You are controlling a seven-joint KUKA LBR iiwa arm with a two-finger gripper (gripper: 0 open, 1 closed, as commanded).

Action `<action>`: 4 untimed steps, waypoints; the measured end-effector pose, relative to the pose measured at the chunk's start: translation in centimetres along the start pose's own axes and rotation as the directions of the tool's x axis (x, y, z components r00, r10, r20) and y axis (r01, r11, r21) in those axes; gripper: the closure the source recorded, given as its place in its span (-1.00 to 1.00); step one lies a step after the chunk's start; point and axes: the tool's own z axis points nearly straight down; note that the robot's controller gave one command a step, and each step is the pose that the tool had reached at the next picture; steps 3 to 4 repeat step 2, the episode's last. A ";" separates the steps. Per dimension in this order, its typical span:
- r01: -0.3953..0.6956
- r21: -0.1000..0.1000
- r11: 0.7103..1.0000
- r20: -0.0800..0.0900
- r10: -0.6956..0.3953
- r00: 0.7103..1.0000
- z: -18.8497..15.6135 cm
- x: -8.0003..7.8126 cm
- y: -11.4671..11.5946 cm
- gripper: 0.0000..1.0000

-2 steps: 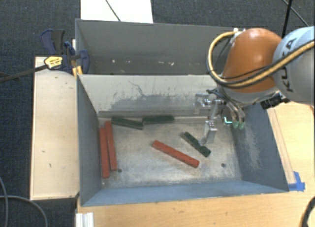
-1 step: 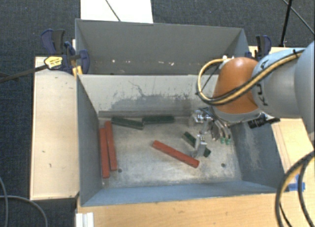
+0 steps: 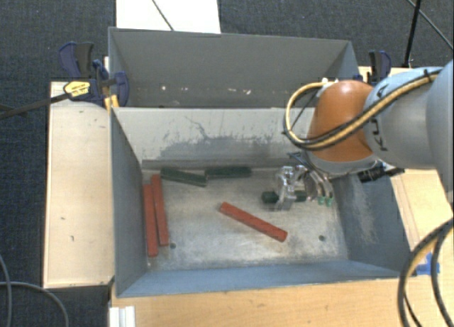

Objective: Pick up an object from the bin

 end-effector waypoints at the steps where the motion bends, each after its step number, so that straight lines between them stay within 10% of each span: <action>1: -0.019 0.000 1.000 0.009 0.019 1.000 -9.0 -1.7 -0.9 1.00; 2: -0.154 0.001 0.988 0.005 0.154 0.988 -14.4 0.6 -3.4 1.00; 4: -0.154 0.001 0.988 0.005 0.154 0.988 -14.4 0.6 -3.4 1.00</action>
Offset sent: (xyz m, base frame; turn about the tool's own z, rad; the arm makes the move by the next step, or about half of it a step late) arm 0.0128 -0.0097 0.0845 0.0253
